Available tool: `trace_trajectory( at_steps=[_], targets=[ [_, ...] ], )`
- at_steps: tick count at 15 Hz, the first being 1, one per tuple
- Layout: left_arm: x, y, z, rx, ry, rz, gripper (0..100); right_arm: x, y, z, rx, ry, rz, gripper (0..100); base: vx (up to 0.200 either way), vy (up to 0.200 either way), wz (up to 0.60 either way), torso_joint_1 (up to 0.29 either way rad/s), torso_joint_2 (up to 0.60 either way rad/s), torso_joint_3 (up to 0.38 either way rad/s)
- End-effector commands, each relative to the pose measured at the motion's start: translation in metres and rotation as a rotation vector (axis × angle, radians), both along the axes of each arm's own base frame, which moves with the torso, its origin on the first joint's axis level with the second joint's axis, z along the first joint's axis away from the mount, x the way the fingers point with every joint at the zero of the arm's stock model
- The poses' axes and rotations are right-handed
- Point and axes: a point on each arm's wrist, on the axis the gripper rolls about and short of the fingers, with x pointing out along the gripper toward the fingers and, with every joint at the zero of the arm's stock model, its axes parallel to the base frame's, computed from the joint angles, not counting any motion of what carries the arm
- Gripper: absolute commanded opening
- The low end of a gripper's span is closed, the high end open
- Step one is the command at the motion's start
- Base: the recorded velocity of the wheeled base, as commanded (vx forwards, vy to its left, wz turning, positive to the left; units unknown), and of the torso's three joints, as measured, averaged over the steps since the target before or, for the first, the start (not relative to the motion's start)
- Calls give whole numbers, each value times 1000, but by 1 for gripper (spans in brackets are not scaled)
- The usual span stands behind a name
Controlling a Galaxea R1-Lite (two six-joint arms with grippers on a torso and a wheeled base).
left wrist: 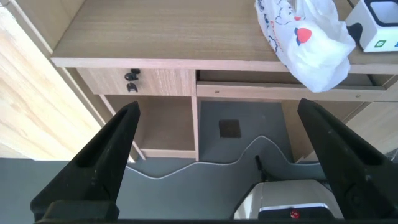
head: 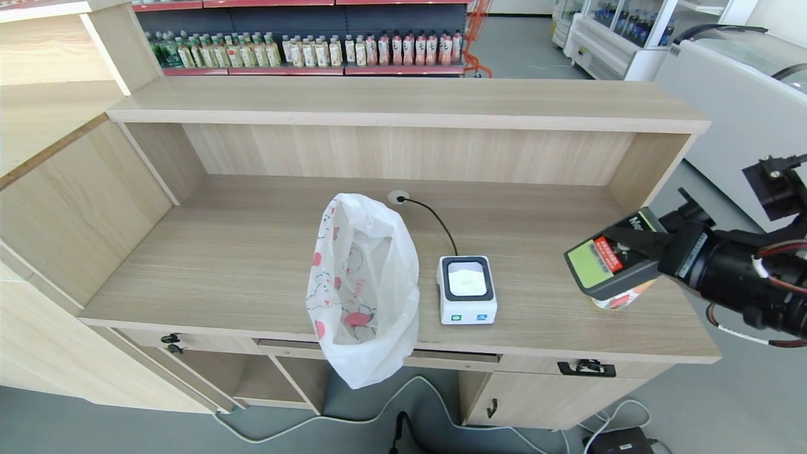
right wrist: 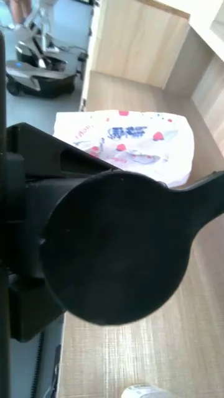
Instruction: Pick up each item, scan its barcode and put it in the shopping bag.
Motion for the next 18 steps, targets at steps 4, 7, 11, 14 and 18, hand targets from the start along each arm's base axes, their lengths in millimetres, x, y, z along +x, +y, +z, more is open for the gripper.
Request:
trace_trajectory(
  at_steps=[4,7,11,14,18],
  targets=[
    [0,0,0,0,0,2,100,56,20,-26,-24,41,-41,0,0,0,0,0,0,0],
    [0,0,0,0,0,2,100,72,27,-35,-24,62,-3,0,0,0,0,0,0,0],
    [0,0,0,1,0,0,100,80,41,-47,-21,54,52,0,0,0,0,0,0,0],
    [0,0,0,1,0,2,100,87,56,-60,-30,60,87,0,0,0,0,0,0,0],
    [0,0,0,1,0,0,100,93,66,-72,-45,62,104,0,0,0,0,0,0,0]
  ],
)
